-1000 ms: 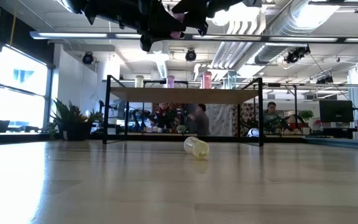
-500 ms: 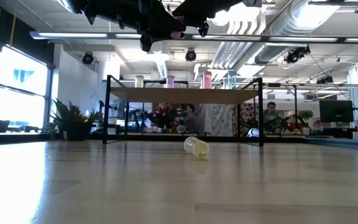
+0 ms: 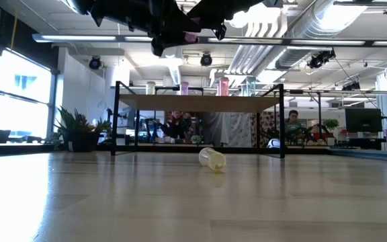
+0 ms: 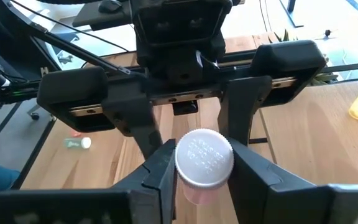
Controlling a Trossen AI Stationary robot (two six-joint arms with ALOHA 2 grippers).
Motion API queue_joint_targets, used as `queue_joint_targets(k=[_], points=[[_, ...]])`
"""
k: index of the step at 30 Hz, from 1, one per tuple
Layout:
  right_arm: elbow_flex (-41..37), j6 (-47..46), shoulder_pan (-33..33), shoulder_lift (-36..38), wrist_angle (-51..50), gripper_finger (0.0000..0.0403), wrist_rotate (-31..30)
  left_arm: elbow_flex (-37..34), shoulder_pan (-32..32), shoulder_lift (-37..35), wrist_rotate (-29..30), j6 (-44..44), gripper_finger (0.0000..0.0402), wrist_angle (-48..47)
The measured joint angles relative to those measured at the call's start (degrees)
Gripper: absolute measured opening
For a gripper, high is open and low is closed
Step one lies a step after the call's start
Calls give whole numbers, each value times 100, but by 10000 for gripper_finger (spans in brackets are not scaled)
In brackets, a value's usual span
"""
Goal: Pick and place medicine bottles onto shelf by color
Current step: Put the bottom pink bottle on the shelf
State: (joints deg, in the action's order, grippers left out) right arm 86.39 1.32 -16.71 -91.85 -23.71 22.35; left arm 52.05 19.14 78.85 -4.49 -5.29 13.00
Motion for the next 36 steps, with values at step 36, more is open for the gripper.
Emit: queue_joint_targets(k=[36], points=[[1306,799,-581,60,-538,104,-1500,4,227,-2304,393,52,225,-1720]])
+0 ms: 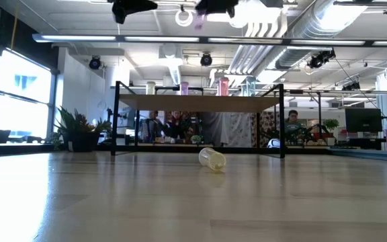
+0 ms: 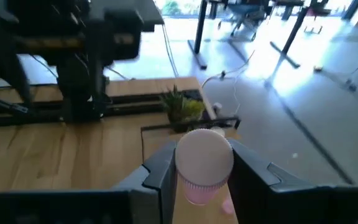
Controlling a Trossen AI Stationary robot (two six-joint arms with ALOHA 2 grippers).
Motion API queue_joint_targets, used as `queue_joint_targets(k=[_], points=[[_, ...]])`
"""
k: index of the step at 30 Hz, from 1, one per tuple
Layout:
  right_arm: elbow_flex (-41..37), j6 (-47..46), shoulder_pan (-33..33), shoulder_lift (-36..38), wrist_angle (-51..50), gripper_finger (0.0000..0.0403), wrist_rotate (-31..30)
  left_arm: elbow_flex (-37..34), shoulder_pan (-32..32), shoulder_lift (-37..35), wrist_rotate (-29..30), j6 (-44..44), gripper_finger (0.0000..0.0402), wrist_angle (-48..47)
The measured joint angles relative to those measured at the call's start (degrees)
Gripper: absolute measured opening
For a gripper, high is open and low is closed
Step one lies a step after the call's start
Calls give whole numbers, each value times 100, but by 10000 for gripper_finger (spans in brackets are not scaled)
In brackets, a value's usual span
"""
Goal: Pick and place medicine bottles onto shelf by color
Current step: Put the bottom pink bottle on the shelf
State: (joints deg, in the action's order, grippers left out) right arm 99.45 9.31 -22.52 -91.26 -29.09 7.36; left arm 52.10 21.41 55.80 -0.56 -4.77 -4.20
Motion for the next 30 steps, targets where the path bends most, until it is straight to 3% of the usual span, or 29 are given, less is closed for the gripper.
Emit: queue_joint_targets(k=[5,9,26,30], points=[[-1021,-540,-157,4,1194,104,312,0,0,-71,-2,47,225,-195],[-1433,-616,-164,-113,1569,104,415,0,0,-69,-2,50,225,-224],[-1435,-521,-186,-860,1723,104,522,0,0,-67,-2,198,225,-244],[-1141,-363,-197,-862,1423,104,455,-2,0,-67,64,200,225,-245]])
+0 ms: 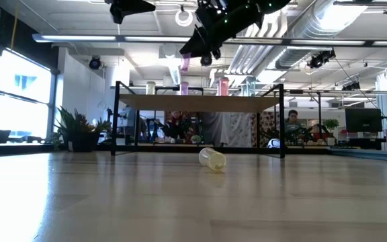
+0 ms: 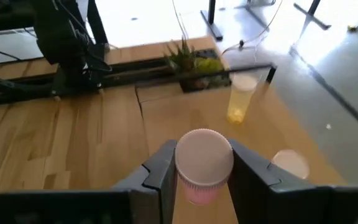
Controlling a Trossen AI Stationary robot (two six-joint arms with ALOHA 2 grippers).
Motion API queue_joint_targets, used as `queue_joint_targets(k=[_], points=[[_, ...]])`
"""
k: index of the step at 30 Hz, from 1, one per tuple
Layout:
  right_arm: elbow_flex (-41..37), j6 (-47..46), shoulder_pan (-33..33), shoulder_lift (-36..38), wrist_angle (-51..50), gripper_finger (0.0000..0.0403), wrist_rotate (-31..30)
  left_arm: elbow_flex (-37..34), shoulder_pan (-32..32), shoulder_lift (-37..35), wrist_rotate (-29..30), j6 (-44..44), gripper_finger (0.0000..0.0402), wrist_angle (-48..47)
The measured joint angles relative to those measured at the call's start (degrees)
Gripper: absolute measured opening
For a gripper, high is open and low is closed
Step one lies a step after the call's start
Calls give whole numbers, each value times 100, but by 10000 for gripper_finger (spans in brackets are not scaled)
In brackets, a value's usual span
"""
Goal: Pick and place medicine bottles onto shelf by color
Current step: Put the bottom pink bottle on the shelf
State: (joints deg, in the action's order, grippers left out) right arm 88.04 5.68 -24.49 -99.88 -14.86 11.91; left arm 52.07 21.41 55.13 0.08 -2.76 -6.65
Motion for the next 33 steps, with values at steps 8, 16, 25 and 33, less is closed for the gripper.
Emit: queue_joint_targets(k=[8,16,25,33], points=[[201,78,-67,-135,-297,104,-36,0,0,2,255,0,225,2],[198,78,-29,-513,-312,104,92,-2,0,2,259,0,225,2],[195,197,-63,-730,-290,104,67,-2,-2,4,275,0,225,2],[195,368,-70,-758,-288,104,-97,-2,-2,4,275,0,225,1]])
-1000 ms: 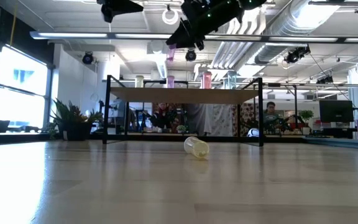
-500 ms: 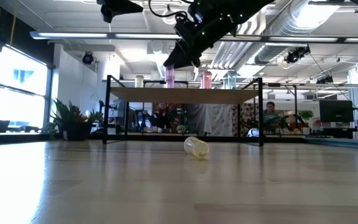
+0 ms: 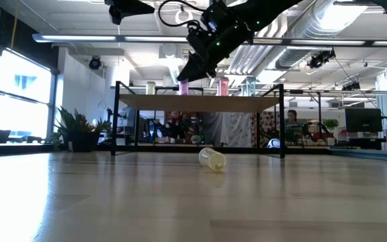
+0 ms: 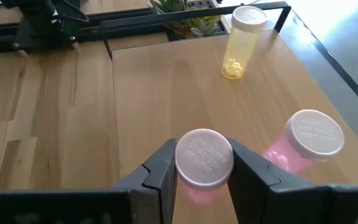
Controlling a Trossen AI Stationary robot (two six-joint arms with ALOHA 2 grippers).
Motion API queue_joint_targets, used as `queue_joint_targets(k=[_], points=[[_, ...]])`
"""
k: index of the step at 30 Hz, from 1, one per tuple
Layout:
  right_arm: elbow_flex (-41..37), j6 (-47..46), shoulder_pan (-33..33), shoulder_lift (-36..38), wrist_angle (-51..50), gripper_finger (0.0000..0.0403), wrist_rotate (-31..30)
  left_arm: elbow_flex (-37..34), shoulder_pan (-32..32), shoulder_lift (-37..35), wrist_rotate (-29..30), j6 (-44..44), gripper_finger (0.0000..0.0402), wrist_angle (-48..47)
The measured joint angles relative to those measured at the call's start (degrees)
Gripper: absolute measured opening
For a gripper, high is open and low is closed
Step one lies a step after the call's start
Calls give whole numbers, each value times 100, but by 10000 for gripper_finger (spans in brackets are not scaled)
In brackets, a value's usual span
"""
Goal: Pick and place medicine bottles onto shelf by color
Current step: Put the bottom pink bottle on the shelf
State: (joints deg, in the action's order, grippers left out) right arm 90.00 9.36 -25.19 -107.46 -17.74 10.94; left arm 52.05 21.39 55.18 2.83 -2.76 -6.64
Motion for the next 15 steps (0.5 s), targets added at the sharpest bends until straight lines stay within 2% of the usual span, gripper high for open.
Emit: queue_joint_targets(k=[15], points=[[-7,271,-33,-63,38,104,-85,0,0,0,-2,0,225,1]])
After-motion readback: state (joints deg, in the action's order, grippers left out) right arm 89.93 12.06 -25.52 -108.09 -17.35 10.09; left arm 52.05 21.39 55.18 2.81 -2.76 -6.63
